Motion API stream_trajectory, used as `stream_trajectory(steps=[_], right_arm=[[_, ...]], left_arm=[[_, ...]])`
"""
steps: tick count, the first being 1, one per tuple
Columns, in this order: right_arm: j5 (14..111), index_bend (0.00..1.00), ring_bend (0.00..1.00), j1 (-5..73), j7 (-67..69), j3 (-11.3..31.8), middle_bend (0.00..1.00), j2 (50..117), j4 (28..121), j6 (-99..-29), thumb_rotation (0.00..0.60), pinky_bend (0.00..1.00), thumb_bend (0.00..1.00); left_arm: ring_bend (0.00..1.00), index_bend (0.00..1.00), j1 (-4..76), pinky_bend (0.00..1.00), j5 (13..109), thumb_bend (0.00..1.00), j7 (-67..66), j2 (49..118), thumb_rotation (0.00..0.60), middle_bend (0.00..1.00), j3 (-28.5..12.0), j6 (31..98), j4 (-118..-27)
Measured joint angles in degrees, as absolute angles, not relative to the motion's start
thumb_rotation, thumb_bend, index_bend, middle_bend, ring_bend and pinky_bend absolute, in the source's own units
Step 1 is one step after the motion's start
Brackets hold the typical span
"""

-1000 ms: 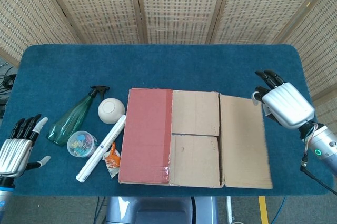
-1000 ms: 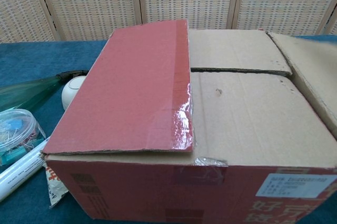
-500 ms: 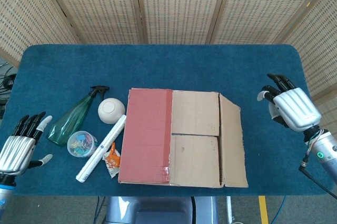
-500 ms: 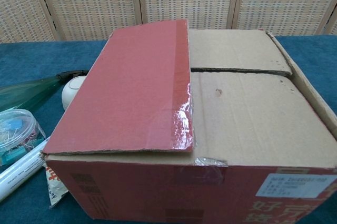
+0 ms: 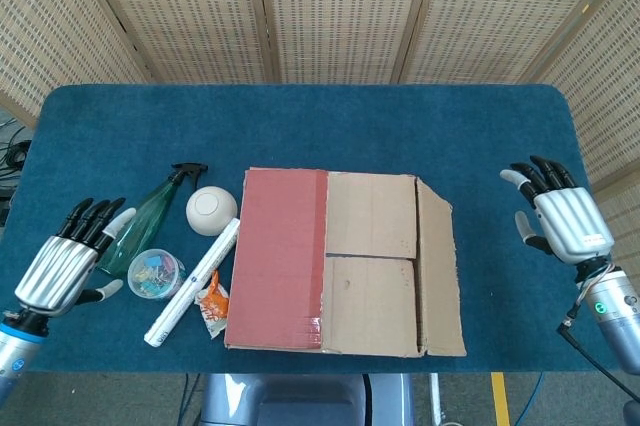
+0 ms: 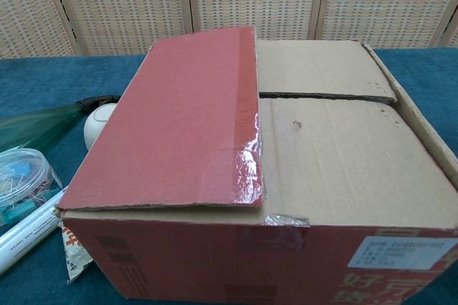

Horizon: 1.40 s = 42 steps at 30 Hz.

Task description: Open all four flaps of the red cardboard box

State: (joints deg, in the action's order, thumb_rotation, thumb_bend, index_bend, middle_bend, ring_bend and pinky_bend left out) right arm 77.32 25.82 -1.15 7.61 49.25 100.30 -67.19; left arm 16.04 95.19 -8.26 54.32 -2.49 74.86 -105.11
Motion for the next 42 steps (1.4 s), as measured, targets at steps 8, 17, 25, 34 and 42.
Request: stream_trajectory(steps=[8, 17, 25, 34, 42], right_arm=[[73.1, 0.11, 0.00, 22.6, -4.9, 7.3, 0.10, 50.9, 102.3, -69.9, 0.600, 0.04, 0.62], [72.9, 0.11, 0.00, 19.8, -3.5, 6.5, 0.10, 52.3, 102.2, -71.9, 0.600, 0.04, 0.70], [73.3, 0.11, 0.00, 18.7, -1.4, 6.4, 0.10, 53.6, 100.8, -72.1, 0.600, 0.03, 0.75], [73.5, 0.11, 0.00, 18.1, 0.0, 6.6, 0.10, 54.6, 99.2, -72.0, 0.600, 0.03, 0.76], [73.7, 0.11, 0.00, 17.8, 0.6, 6.9, 0.10, 54.9, 98.8, -71.8, 0.600, 0.03, 0.76]], left_arm=[[0.03, 0.01, 23.6, 0.00, 101.0, 0.26, -6.4, 50.3, 0.600, 0.00, -4.0, 68.6, -109.3], [0.03, 0.01, 33.1, 0.00, 104.9, 0.85, -0.4, 47.0, 0.600, 0.00, -5.9, 59.5, -114.1], [0.03, 0.05, 41.4, 0.00, 105.0, 1.00, 5.6, 46.2, 0.600, 0.00, -8.3, 51.7, -116.3], [0.06, 0.19, 49.2, 0.00, 100.4, 1.00, 8.4, 49.3, 0.372, 0.08, -11.2, 44.0, -116.4], [0.07, 0.27, 54.8, 0.00, 94.8, 1.00, 8.3, 54.7, 0.351, 0.10, -12.9, 38.0, -114.6]])
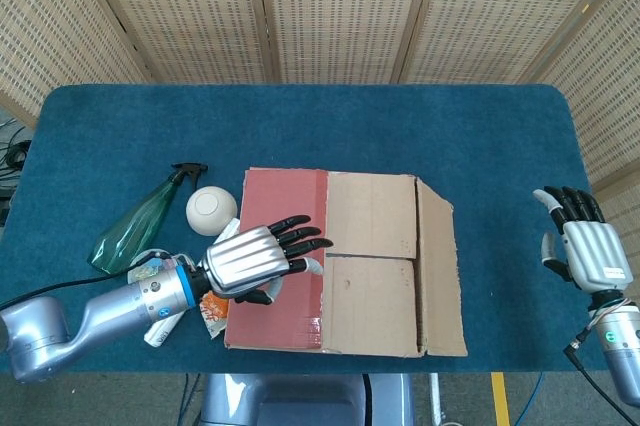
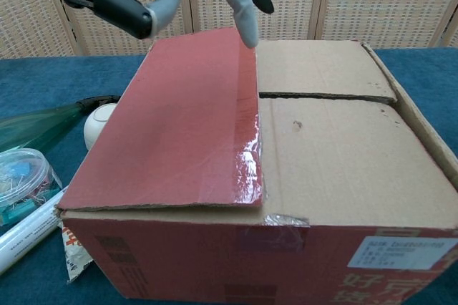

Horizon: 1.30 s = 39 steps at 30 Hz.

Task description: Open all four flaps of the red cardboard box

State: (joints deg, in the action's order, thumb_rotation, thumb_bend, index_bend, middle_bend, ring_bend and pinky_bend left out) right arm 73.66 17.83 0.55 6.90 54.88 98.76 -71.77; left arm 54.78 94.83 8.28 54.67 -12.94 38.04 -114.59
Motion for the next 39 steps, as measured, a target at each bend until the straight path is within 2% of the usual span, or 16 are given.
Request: stream_trajectory(steps=[21, 29, 39], right_arm=[[73.8, 0.11, 0.00, 16.6, 2.7, 7.4, 0.10, 55.2, 96.9, -71.9, 0.600, 0.03, 0.77], [73.8, 0.11, 0.00, 16.2, 3.4, 7.5, 0.10, 55.3, 96.3, -72.1, 0.600, 0.02, 0.77], [74.0, 0.11, 0.00, 15.8, 4.1, 7.9, 0.10, 55.6, 95.7, -72.1, 0.600, 0.02, 0.77]], left_arm=[[0.09, 0.29, 63.3, 0.00, 81.0, 1.00, -0.5, 66.0, 0.350, 0.12, -13.8, 30.3, -107.6], [0.17, 0.40, 65.5, 0.00, 75.5, 1.00, -7.0, 67.9, 0.350, 0.22, -12.9, 29.6, -106.5], [0.23, 0.50, 66.5, 0.00, 69.7, 1.00, -14.2, 67.0, 0.350, 0.30, -11.4, 32.5, -108.1]])
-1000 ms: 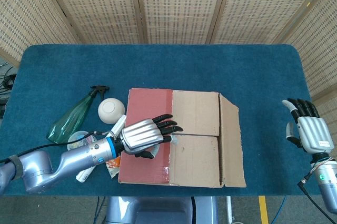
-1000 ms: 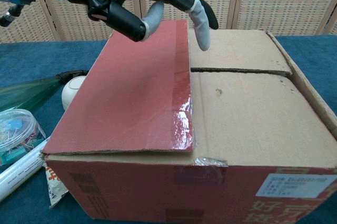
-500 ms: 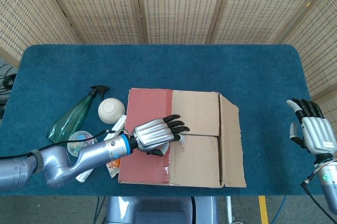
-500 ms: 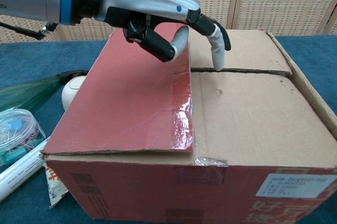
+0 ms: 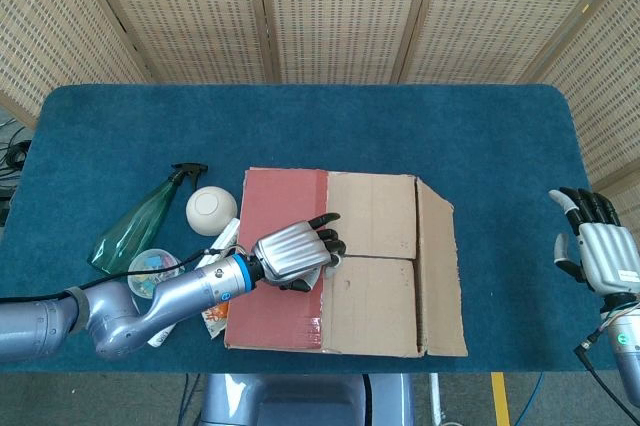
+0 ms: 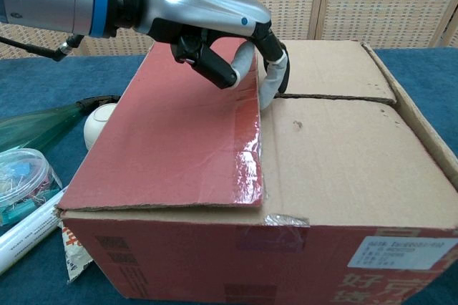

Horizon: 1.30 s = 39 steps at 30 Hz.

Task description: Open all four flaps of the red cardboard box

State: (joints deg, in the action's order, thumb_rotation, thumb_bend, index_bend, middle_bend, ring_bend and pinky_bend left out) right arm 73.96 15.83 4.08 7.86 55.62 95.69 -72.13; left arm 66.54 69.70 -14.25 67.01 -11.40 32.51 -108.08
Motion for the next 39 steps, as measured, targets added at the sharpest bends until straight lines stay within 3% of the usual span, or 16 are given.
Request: stream_trajectory(steps=[19, 39], right_arm=[[73.9, 0.11, 0.00, 16.0, 3.5, 8.8, 0.10, 55.8, 96.0, -72.0, 0.600, 0.02, 0.77], [73.7, 0.11, 0.00, 16.8, 1.3, 9.5, 0.10, 56.1, 97.2, -71.2, 0.600, 0.02, 0.77]], left_arm=[[0.27, 0.54, 65.1, 0.00, 67.3, 1.00, -18.3, 60.5, 0.348, 0.34, -10.9, 39.4, -114.0], [0.27, 0.54, 57.9, 0.00, 77.0, 1.00, -11.0, 49.0, 0.348, 0.35, -11.9, 45.2, -121.0]])
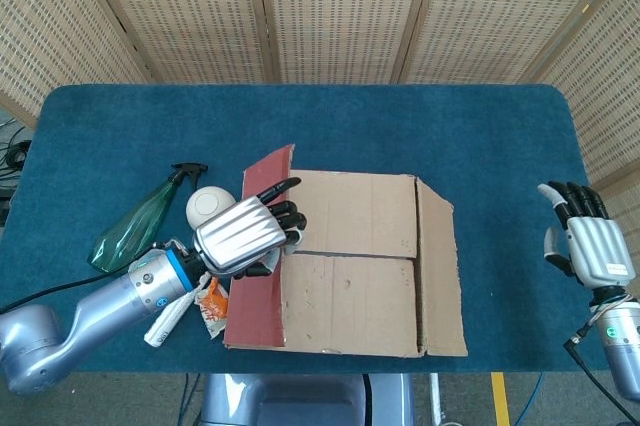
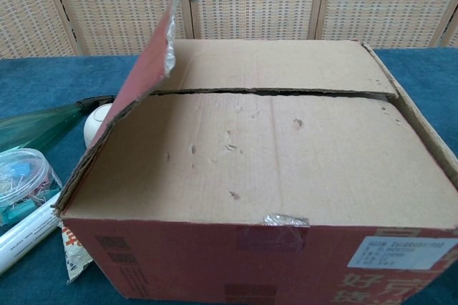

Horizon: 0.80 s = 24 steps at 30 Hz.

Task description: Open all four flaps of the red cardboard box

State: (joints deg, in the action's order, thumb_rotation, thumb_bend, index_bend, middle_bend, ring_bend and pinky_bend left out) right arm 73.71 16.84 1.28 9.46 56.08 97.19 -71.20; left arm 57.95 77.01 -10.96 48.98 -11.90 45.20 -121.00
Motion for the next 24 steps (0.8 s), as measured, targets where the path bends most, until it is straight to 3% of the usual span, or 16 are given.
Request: stream_trajectory(steps=[24], right_arm=[[73.3, 0.11, 0.00, 18.4, -1.1, 10.0, 0.10, 56.6, 98.7, -69.7, 0.600, 0.02, 0.77]], left_arm=[[0.28, 0.54, 45.4, 0.00, 90.4, 1.00, -1.8, 37.3, 0.347, 0.35, -7.8, 54.2, -122.9]])
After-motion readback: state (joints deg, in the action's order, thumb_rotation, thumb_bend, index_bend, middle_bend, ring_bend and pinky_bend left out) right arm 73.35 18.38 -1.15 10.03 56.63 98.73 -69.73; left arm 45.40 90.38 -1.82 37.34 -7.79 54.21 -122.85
